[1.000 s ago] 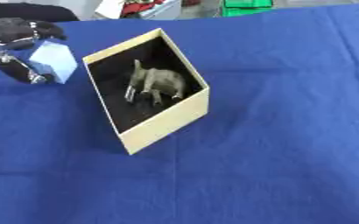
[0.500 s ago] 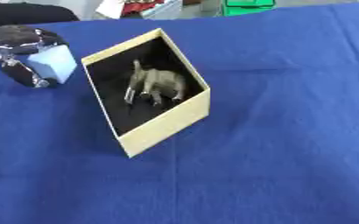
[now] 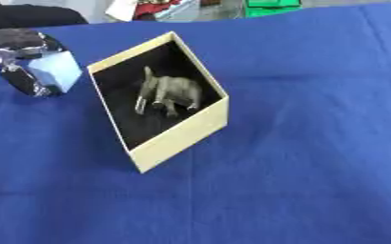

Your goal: Pick up objects on the table and place them in the box.

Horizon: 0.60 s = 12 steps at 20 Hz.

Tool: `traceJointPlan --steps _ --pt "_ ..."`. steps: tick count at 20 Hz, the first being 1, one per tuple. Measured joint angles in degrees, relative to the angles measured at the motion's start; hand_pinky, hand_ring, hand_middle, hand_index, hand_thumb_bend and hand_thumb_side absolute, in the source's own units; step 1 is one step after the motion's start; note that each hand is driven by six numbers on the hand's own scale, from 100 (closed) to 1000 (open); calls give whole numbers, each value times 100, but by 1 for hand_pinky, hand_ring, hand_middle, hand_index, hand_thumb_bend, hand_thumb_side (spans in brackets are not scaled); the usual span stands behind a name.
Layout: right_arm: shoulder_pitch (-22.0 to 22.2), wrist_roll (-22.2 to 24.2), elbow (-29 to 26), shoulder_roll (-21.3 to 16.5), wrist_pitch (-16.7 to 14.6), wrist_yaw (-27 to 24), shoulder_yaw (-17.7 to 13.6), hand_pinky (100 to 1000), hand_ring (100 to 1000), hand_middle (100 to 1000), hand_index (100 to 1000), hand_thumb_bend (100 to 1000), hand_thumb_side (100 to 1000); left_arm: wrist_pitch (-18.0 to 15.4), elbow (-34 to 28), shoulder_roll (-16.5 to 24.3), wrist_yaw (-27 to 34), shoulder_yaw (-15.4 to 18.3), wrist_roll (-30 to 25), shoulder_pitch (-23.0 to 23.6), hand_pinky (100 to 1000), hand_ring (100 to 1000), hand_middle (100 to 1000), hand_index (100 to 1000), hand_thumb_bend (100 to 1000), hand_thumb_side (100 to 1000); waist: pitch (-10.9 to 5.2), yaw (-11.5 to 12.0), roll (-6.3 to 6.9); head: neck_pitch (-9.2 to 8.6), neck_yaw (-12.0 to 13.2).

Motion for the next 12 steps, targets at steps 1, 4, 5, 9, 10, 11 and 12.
traceJointPlan --steps 1,4,5,9,10,11,12 --pt "2 0 0 0 0 -1 0 876 959 742 945 100 806 -2 0 0 9 0 53 0 755 760 507 829 176 100 0 3 0 1 0" --pt "10 0 0 0 0 -3 0 876 959 742 945 100 805 8 -5 0 14 -1 252 0 734 743 478 799 161 100 -2 13 0 7 0" --pt "16 0 0 0 -1 -3 0 876 959 742 945 100 804 14 -9 0 14 -1 330 0 724 735 465 785 143 100 -5 15 0 9 -1" --pt "56 2 -1 1 -2 -3 -1 876 959 742 945 100 802 52 -36 1 8 -2 653 3 694 696 435 757 100 100 -51 22 -2 32 -10" --pt "59 2 -1 2 -2 -3 -1 876 959 743 945 100 801 60 -36 1 8 -2 720 4 676 674 427 741 100 100 -68 26 -3 34 -13" --pt "62 2 -2 2 -2 -2 -1 876 959 743 945 100 801 67 -36 1 11 -2 782 5 664 659 419 731 100 100 -79 31 -4 37 -20" --pt "72 2 -3 3 -3 0 -1 876 959 743 945 100 800 75 -36 1 19 -2 839 5 660 653 420 727 100 100 -89 39 -5 51 -23"
